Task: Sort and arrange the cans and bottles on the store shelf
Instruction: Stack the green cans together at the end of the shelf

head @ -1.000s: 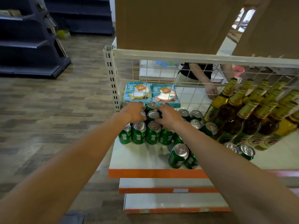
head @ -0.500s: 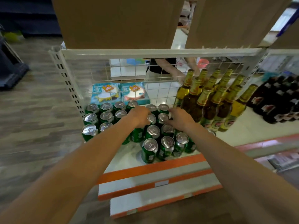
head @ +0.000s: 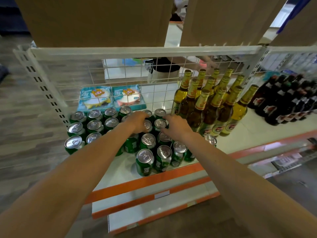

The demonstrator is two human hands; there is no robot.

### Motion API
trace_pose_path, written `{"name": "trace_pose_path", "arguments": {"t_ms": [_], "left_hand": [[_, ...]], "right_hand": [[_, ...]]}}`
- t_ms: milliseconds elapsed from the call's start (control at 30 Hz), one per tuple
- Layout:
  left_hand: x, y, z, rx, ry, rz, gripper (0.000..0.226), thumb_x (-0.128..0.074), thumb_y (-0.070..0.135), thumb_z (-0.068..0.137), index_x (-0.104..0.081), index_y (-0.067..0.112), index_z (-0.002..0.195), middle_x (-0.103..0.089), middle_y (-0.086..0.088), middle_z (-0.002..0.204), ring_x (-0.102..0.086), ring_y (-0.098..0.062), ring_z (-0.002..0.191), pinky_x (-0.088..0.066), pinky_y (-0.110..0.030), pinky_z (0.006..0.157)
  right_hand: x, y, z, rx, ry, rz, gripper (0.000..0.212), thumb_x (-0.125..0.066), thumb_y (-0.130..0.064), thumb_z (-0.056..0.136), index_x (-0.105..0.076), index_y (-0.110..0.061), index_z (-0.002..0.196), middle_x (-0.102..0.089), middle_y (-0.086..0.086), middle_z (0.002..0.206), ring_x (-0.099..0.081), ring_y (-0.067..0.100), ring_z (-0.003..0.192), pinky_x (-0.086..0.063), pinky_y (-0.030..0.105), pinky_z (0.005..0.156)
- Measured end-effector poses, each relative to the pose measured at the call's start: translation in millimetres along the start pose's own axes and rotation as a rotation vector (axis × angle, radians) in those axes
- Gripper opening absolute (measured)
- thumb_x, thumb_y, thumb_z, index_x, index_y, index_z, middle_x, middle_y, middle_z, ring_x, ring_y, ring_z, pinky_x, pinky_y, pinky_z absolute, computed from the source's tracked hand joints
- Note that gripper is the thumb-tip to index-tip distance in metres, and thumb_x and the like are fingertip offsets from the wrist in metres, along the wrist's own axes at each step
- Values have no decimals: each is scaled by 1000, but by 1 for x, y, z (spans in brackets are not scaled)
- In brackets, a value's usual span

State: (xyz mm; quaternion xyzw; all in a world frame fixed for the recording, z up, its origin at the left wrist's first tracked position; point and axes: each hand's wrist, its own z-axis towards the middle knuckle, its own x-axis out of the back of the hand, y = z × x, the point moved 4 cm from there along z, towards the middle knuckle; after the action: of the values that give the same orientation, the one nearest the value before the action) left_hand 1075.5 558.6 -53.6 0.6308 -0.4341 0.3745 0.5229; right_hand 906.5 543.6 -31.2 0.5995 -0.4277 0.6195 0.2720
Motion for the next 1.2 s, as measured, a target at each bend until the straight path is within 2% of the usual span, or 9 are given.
{"name": "trace_pose_path", "arguments": {"t_ms": [167, 367, 567, 700, 800, 867, 933, 1033, 1200], "left_hand": [[29, -6, -3, -47, 41, -137, 75, -81, 25, 78, -46, 17, 144, -54, -9, 139, -53, -26, 124, -44, -34, 100], [104, -23, -24, -72, 150, -209, 73, -82, 32, 78, -50, 17, 142, -60, -6, 128, -54, -14, 97, -41, -24, 87], [152, -59, -55, -8, 218, -312, 68, -83, 25, 77, -54, 20, 138, -59, -6, 121, -60, -19, 99, -50, -26, 72], [174, -93, -80, 46, 260, -270, 66, -83, 23, 78, -54, 17, 137, -59, -5, 118, -57, -18, 99, -44, -28, 85], [182, -122, -95, 96, 303, -188, 60, -80, 20, 81, -57, 15, 136, -62, -8, 125, -59, -23, 108, -43, -30, 94], [180, -141, -100, 119, 295, -118, 52, -77, 17, 83, -61, 15, 132, -63, -5, 127, -59, -21, 112, -44, -32, 98], [175, -155, -102, 134, 278, -66, 43, -74, 16, 85, -64, 15, 127, -65, -5, 126, -59, -20, 113, -46, -35, 102], [166, -170, -100, 176, 305, -27, 41, -70, 14, 89, -63, 13, 129, -64, -6, 127, -58, -23, 116, -46, -38, 103], [157, -188, -92, 224, 377, 23, 32, -62, 9, 93, -65, 14, 124, -61, -13, 119, -57, -27, 106, -47, -36, 96]], "right_hand": [[15, -16, 10, -21, 8, 36, 59, -61, -37, 91, -44, -20, 145, -55, 10, 137, -52, 31, 124, -43, 44, 100], [37, -54, 25, -31, 46, 181, 65, -67, -39, 89, -43, -19, 145, -54, 7, 140, -54, 29, 124, -45, 45, 103], [44, -112, 41, 71, -7, 295, 70, -73, -35, 87, -41, -15, 147, -55, 7, 140, -56, 28, 121, -45, 37, 98], [35, -159, 52, 136, -41, 304, 71, -73, -37, 87, -41, -14, 146, -56, 8, 139, -56, 28, 121, -46, 36, 97], [23, -184, 59, 154, -53, 275, 67, -70, -38, 89, -41, -15, 145, -55, 8, 139, -55, 29, 121, -44, 40, 101], [16, -194, 61, 146, -82, 268, 64, -65, -38, 94, -38, -16, 148, -52, 7, 142, -55, 28, 122, -45, 34, 92], [9, -197, 63, 138, -104, 251, 64, -62, -37, 95, -36, -17, 150, -51, 7, 144, -52, 28, 124, -44, 35, 91], [-3, -193, 66, 117, -134, 245, 67, -66, -36, 92, -38, -16, 149, -49, 8, 145, -50, 28, 127, -44, 36, 97], [-19, -178, 73, 89, -173, 263, 66, -68, -38, 90, -41, -18, 147, -52, 9, 142, -55, 28, 122, -46, 35, 92]]}}
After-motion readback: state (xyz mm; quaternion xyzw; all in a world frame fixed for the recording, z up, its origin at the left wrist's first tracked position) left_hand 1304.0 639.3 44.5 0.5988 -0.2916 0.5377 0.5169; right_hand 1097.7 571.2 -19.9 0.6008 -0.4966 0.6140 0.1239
